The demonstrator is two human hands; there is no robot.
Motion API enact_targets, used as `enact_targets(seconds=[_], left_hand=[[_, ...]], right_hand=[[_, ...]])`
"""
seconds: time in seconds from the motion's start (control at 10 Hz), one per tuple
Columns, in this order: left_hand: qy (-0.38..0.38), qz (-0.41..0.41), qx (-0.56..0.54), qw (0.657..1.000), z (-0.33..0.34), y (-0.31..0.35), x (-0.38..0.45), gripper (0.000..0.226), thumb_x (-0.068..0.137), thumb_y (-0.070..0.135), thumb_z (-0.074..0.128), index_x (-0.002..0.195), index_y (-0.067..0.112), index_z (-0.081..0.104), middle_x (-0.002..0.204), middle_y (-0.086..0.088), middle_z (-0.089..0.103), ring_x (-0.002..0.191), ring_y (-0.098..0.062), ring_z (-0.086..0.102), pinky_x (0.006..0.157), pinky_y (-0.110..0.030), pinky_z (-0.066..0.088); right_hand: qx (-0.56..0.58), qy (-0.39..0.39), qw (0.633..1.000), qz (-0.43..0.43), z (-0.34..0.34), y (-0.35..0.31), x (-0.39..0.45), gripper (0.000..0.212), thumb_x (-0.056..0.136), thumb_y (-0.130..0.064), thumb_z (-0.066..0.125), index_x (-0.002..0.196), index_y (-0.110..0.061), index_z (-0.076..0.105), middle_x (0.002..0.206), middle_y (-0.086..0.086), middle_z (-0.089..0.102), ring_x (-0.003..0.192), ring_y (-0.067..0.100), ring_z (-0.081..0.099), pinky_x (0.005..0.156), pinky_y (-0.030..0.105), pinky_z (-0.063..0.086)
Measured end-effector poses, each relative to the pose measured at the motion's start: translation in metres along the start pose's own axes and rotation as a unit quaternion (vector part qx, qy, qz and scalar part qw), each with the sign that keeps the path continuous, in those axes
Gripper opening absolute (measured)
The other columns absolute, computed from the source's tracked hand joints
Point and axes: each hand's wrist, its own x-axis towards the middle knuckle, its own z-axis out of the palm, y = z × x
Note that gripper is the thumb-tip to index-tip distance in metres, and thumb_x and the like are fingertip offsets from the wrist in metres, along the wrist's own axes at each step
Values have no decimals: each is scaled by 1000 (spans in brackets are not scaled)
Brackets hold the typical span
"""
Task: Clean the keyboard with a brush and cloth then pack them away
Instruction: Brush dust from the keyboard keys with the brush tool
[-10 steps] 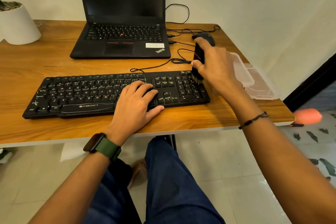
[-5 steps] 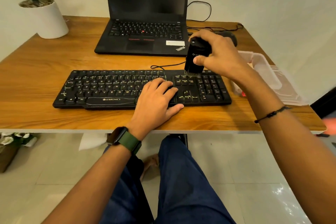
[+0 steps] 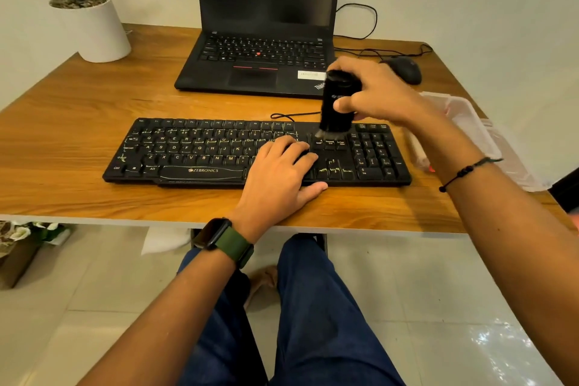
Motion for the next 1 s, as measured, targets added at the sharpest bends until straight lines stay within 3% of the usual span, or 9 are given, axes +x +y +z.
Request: enact_targets(seconds=[0.2, 0.3, 0.5, 0.7, 0.9, 1.0], left_hand=[[2, -2, 2, 1000, 0, 0, 0, 56, 80, 54, 41, 106, 12, 67, 108, -7, 66, 104, -29, 57, 84, -40, 46], [0, 1, 3, 1000, 0, 0, 0, 56, 81, 54, 41, 106, 11, 67, 108, -7, 65, 104, -29, 58, 84, -40, 47], [-3, -1, 0, 1000, 0, 0, -1, 56, 81, 54, 42, 106, 11, 67, 109, -8, 65, 105, -30, 57, 84, -40, 47], [-2, -2, 0, 1000, 1, 0, 0, 55, 81, 54, 42, 106, 12, 67, 109, -7, 65, 105, -29, 57, 85, -40, 46], [4, 0, -1, 1000, 1, 0, 0, 54, 81, 53, 43, 106, 11, 67, 108, -7, 65, 104, -29, 57, 85, -39, 46], [4, -3, 2, 1000, 0, 0, -1, 55, 81, 53, 43, 106, 12, 67, 109, -7, 65, 105, -28, 56, 84, -39, 46]], right_hand=[[-20, 14, 1000, -2, -18, 1, 1, 46, 80, -2, 62, 119, -21, 49, 107, -1, 49, 99, 20, 50, 73, 34, 54], [-23, -23, 999, -7, -3, -3, 6, 45, 80, -3, 62, 119, -23, 49, 115, 2, 50, 106, 22, 50, 73, 36, 57], [84, 5, 996, -17, 9, -7, 11, 42, 80, 1, 60, 113, -22, 51, 115, 5, 52, 104, 24, 55, 69, 38, 59], [-34, -29, 999, 5, -12, 0, 9, 44, 80, -1, 62, 116, -23, 51, 113, 3, 50, 103, 24, 52, 70, 36, 57], [-70, -36, 997, -15, -6, -5, 7, 44, 80, -4, 62, 118, -22, 50, 117, 6, 50, 105, 24, 50, 72, 37, 57], [26, -47, 998, -20, 2, -8, 6, 41, 80, -1, 61, 113, -24, 51, 113, 4, 52, 102, 23, 55, 71, 39, 58]])
